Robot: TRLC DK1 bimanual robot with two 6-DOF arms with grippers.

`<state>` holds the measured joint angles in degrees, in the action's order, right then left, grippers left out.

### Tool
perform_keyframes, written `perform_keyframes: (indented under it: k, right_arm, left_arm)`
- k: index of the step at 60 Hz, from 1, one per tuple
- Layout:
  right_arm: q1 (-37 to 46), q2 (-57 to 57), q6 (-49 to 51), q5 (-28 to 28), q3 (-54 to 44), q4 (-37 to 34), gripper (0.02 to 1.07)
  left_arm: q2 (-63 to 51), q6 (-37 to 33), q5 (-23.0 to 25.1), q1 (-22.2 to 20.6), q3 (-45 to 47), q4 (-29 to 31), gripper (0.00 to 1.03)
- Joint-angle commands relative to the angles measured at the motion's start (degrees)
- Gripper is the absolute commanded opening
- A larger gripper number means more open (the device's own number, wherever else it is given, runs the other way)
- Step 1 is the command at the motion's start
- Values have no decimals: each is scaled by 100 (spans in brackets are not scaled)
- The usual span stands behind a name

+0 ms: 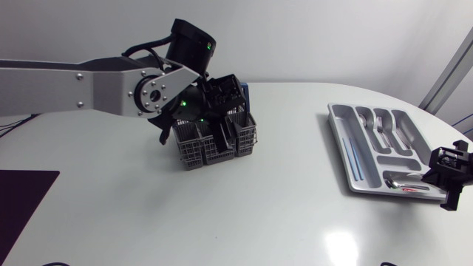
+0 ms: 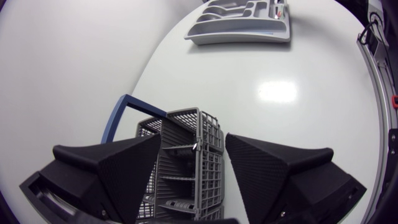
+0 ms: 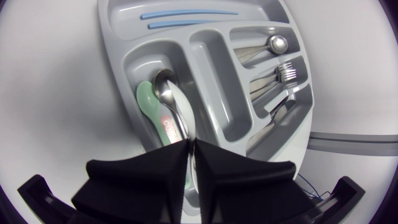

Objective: Unload the cutlery basket into the drawer organizer.

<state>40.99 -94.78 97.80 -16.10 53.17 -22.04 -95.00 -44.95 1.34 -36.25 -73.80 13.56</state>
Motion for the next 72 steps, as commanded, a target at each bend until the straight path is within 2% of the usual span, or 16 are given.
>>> perform_keyframes:
  k: [1, 3, 6, 15, 22, 45, 56, 72]
  right_arm:
    - [-4, -111, 213, 142, -114, 139, 60]
    - [-12, -111, 204, 204, -140, 165, 76]
    - [-21, -84, 161, 230, -166, 236, 86]
    - [-12, 127, 20, 186, -131, 183, 100]
    - [49, 443, -59, -43, -184, 51, 101]
    - [-311, 1058, -560, -640, -861, -178, 101]
    - [-557, 1234, -754, -728, -1133, -178, 101]
    - [-759, 1252, -903, -807, -1309, -142, 101]
  left_arm:
    - [-141, -383, -117, -75, 111, -20, 73]
    - [-177, -471, -143, -84, 94, -20, 73]
    - [-229, -594, -196, -93, 59, -20, 73]
    - [-405, -910, -310, -146, -20, -20, 73]
    - [-511, -1121, -345, -163, -108, -20, 70]
    - [-1064, -2035, -416, -66, -750, -20, 29]
    - [-1328, -2264, -460, 92, -1110, 155, 29]
    - [-1398, -2598, -486, 109, -1260, 762, 29]
